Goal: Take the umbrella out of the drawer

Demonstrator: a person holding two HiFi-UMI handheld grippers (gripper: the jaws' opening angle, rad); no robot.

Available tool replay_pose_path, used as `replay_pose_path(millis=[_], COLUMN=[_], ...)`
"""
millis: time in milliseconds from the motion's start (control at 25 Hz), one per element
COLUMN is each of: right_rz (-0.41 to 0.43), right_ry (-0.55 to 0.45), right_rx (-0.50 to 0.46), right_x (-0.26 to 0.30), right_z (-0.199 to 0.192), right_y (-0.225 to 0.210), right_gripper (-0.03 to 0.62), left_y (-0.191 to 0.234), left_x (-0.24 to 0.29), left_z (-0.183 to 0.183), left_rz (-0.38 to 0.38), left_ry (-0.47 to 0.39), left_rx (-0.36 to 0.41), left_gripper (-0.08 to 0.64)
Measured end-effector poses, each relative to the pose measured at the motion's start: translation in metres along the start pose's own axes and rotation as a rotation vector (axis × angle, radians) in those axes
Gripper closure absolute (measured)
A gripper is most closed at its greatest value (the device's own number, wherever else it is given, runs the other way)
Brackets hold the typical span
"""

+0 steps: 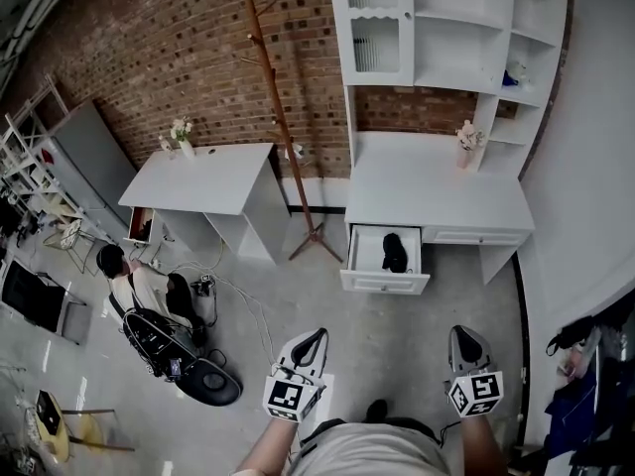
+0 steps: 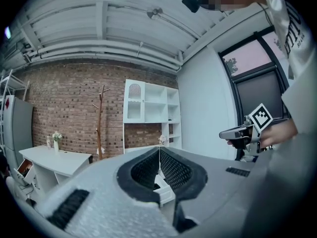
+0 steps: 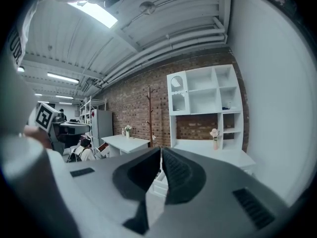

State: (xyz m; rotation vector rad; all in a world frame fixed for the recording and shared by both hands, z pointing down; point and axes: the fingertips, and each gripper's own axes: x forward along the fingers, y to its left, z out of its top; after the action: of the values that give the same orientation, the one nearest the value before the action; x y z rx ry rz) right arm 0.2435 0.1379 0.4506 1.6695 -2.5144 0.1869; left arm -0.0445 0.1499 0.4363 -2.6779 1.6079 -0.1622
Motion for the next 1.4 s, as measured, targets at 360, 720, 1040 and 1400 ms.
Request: replay_pose_path(millis=[360, 720, 1040, 1400], right_rz=[0.025, 0.051, 0.036, -0.011], right_ry=[0.02, 0.044, 0.049, 0.052], right_rx=[0.008, 0.021, 0.017, 0.003], right_x=[0.021, 0.041, 0.066, 0.11], right_z=[-0.005, -0.01, -0.004, 0.009], right_y=[-0.033, -0.043, -0.052, -0.063], right_gripper=[0.561, 0.561, 0.561, 0.561], left_y=[-0.01, -0.007, 0.008, 0.043], left_x=[0.032, 0.053, 0.085, 0.138], left_z=[-0.003, -0.008, -0.009, -0.008], left_rz=[0.029, 0.04, 0.021, -0.031], left_ry=[0.012, 0.037, 0.042, 0.027], left_rx=[-0.011, -0.015, -0.029, -0.024], left_gripper=[0.535, 0.534, 0.535, 0.535])
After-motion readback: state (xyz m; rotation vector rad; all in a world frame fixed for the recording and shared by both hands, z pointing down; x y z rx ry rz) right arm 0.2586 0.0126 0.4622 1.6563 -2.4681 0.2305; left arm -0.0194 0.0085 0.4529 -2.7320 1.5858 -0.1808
